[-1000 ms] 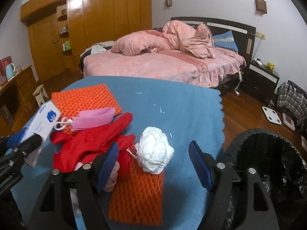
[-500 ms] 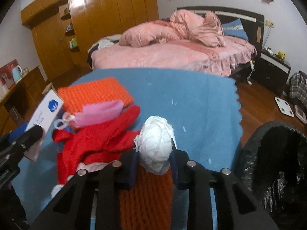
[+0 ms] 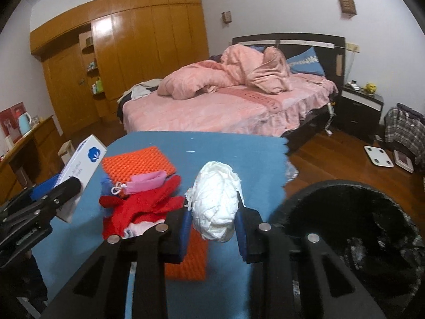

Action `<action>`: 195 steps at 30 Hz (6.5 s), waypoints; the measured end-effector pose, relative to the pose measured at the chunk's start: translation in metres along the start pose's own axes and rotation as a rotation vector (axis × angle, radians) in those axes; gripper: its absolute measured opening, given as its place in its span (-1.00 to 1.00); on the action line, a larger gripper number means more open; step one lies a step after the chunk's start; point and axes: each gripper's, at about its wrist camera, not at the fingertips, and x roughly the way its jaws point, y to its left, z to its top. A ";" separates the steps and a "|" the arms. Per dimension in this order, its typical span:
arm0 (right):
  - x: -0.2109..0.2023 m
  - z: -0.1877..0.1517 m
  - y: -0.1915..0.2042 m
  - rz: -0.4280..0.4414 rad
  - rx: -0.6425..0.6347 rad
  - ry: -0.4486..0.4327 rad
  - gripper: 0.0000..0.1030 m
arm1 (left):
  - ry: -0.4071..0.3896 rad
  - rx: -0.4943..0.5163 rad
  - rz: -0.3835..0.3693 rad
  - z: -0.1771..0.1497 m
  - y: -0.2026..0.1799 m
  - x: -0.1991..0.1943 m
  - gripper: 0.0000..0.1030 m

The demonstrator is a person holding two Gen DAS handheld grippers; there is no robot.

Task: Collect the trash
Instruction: 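Carry the box and tissue over the black bin and open both grippers, then grasp the grey sock with the left gripper, then grasp and lift the orange mesh pad with the right gripper while the left holds the sock, then drop the orange pad and grey sock into the black bin with both grippers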

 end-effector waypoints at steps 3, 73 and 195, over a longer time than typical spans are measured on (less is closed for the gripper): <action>-0.017 -0.003 -0.018 -0.035 0.014 -0.012 -0.44 | 0.004 0.021 -0.055 0.001 -0.023 0.000 0.07; -0.015 -0.050 -0.024 -0.085 0.005 -0.006 0.88 | 0.224 0.074 -0.008 -0.081 -0.022 0.047 -0.60; -0.109 -0.038 -0.189 -0.358 0.192 -0.047 0.01 | 0.098 0.199 -0.448 -0.013 -0.237 0.056 -0.06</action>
